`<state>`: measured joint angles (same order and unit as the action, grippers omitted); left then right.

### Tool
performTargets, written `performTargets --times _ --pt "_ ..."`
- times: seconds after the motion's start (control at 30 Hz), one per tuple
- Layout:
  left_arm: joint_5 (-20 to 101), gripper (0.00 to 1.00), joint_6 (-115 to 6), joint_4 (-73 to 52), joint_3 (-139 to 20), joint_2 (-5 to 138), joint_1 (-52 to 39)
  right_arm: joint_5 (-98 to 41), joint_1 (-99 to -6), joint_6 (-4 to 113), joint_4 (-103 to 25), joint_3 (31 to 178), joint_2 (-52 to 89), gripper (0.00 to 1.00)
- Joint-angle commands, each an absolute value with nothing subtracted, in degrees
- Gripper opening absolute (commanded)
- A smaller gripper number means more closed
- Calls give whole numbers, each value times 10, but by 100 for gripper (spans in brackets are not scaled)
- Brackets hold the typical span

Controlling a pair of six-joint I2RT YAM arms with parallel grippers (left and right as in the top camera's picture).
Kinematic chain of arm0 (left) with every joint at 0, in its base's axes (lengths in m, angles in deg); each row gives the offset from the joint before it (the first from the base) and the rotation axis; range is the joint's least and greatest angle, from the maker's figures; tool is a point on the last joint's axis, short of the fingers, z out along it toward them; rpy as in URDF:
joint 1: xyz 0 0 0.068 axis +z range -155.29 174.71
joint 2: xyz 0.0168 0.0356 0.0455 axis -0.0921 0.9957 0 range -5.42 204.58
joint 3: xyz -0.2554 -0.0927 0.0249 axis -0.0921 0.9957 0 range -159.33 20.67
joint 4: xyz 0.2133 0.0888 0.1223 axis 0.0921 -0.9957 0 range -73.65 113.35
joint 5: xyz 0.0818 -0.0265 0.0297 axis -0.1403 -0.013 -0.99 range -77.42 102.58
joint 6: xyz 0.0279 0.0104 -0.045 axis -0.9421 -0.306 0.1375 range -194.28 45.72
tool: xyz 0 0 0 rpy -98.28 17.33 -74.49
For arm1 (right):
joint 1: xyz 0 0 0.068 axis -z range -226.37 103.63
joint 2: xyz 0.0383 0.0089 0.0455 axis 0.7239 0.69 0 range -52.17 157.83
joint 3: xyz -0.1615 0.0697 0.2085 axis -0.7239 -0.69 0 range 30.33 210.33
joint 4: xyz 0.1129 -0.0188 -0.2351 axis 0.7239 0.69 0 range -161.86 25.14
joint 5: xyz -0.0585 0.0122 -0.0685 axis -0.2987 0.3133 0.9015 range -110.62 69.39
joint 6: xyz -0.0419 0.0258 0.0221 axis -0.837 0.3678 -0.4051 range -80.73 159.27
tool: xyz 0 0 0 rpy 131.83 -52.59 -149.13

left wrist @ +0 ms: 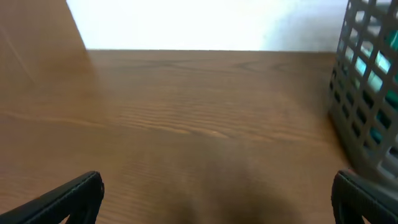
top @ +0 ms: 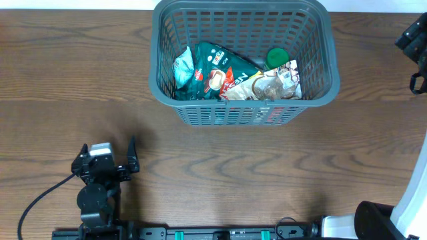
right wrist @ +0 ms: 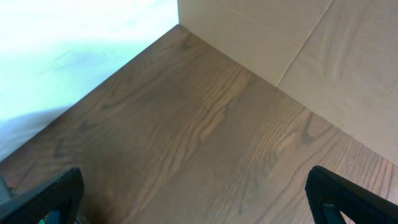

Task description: Pack container

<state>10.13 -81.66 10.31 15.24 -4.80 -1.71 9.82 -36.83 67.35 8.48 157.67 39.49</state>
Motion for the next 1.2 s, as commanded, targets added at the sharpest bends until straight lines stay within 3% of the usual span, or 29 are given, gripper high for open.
performTargets --times 0.0,1.17 --pt "107 99 -884 89 162 -53 -27 104 -366 679 86 1576 393 99" --pt "102 99 -842 179 165 -53 -46 104 -366 679 86 1576 393 99"
